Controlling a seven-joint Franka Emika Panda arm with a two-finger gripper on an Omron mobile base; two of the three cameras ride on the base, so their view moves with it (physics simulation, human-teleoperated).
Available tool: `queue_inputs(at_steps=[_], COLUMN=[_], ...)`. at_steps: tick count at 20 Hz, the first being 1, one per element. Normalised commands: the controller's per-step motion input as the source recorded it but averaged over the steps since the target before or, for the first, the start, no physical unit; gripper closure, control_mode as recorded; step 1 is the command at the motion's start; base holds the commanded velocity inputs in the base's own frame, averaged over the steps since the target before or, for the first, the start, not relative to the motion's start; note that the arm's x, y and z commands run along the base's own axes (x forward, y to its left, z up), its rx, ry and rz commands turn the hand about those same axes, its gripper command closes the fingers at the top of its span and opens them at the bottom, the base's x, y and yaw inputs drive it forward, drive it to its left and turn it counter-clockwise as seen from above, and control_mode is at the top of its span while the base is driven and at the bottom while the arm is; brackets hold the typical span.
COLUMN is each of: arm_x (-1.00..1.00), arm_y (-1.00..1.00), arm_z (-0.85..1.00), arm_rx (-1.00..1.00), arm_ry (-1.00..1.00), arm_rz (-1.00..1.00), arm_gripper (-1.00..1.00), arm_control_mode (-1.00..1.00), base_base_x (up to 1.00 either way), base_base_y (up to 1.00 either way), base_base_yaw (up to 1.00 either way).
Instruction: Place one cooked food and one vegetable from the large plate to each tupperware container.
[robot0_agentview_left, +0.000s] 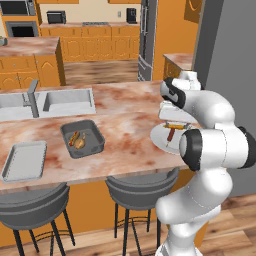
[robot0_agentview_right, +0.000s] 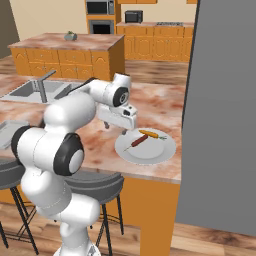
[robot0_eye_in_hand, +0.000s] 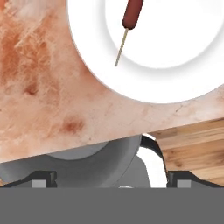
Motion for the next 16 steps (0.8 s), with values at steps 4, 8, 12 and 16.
queue_inputs(at_steps=[4,8,12,16], arm_x=[-0.13,0.00,0.00,0.01], arm_y=[-0.21,-0.04,-0.27,-0.38], arm_z=[-0.03,-0.17,-0.37,-0.44], arm_rx=[0.00,0.00,0.00,0.00], arm_ry=[-0.02,0.00,0.00,0.00], arm_rz=[0.00,0.00,0.00,0.00], arm_gripper=[-1.00,-1.00,-1.00,-1.00], arm_control_mode=[-1.00,-1.00,-1.00,-1.00], base_base_x=[0.00,0.00,0.00,0.00], base_base_y=[0.00,0.00,0.00,0.00], base_base_yaw=[0.00,0.00,0.00,0.00])
